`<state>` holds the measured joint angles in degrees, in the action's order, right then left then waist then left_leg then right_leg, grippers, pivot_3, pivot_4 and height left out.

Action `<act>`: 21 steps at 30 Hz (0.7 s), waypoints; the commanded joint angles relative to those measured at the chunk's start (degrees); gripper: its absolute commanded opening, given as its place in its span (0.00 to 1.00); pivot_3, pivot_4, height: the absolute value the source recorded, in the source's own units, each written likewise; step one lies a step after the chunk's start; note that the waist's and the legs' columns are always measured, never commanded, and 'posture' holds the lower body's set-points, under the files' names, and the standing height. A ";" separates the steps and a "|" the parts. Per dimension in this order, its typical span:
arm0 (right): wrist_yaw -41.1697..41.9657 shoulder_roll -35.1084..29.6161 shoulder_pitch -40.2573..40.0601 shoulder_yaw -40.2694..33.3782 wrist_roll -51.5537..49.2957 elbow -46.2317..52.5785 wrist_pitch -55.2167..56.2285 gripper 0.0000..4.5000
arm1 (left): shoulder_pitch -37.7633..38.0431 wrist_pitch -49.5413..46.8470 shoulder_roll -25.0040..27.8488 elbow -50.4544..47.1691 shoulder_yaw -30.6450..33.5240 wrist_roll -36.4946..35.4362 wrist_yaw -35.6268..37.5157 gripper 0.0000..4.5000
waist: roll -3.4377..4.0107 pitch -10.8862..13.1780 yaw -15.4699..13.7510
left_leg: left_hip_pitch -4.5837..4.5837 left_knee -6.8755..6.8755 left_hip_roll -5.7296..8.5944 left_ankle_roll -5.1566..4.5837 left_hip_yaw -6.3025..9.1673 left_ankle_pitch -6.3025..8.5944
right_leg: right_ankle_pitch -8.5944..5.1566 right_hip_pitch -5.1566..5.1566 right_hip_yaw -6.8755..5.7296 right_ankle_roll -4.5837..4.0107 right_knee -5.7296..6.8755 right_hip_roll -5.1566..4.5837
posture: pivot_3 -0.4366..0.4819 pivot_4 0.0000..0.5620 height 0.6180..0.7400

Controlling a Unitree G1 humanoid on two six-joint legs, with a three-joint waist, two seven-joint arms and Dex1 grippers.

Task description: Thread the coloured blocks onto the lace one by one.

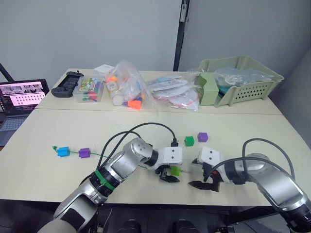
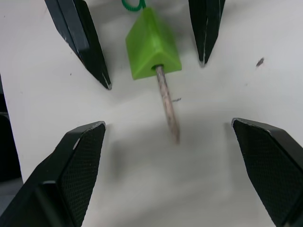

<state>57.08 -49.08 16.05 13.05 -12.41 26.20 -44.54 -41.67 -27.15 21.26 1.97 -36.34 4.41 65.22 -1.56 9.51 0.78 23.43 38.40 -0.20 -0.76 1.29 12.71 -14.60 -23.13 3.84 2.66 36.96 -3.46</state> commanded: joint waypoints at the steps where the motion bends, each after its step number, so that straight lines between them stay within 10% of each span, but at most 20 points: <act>1: -0.25 -0.66 1.21 0.38 0.06 0.23 -0.52 1.00 | -0.86 0.65 0.13 3.71 -2.18 3.52 -0.89 0.85 | 0.00 0.00 -0.15 | 0.00 0.01 0.01 0.00 0.00 0.00 | 0.00 0.01 0.00 0.00 0.00 0.00 | 0.48 0.27 1.00; 11: -1.26 0.12 2.62 2.13 -0.25 -0.61 -1.91 1.00 | -1.18 2.21 2.13 3.98 -3.57 3.22 2.48 0.28 | 0.00 -0.01 -0.08 | -0.07 0.02 -0.01 0.00 0.01 0.00 | 0.00 0.05 0.00 0.00 0.01 0.00 | 0.48 0.27 1.00; 21: -2.79 4.32 3.36 4.06 0.81 -4.71 1.81 0.89 | -1.03 2.05 2.80 4.19 -2.85 2.62 2.85 0.28 | 0.00 -0.01 0.19 | -0.13 0.01 -0.07 0.00 0.01 0.00 | 0.00 0.06 0.01 -0.01 0.05 0.06 | 0.48 0.27 1.00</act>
<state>54.46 -44.81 19.00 17.27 -11.96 21.49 -44.01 -43.89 -23.80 22.38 3.36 -38.75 4.78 68.20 -1.56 9.50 0.97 23.29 38.41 -0.27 -0.76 1.29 12.71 -14.60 -23.07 3.85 2.66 37.02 -3.40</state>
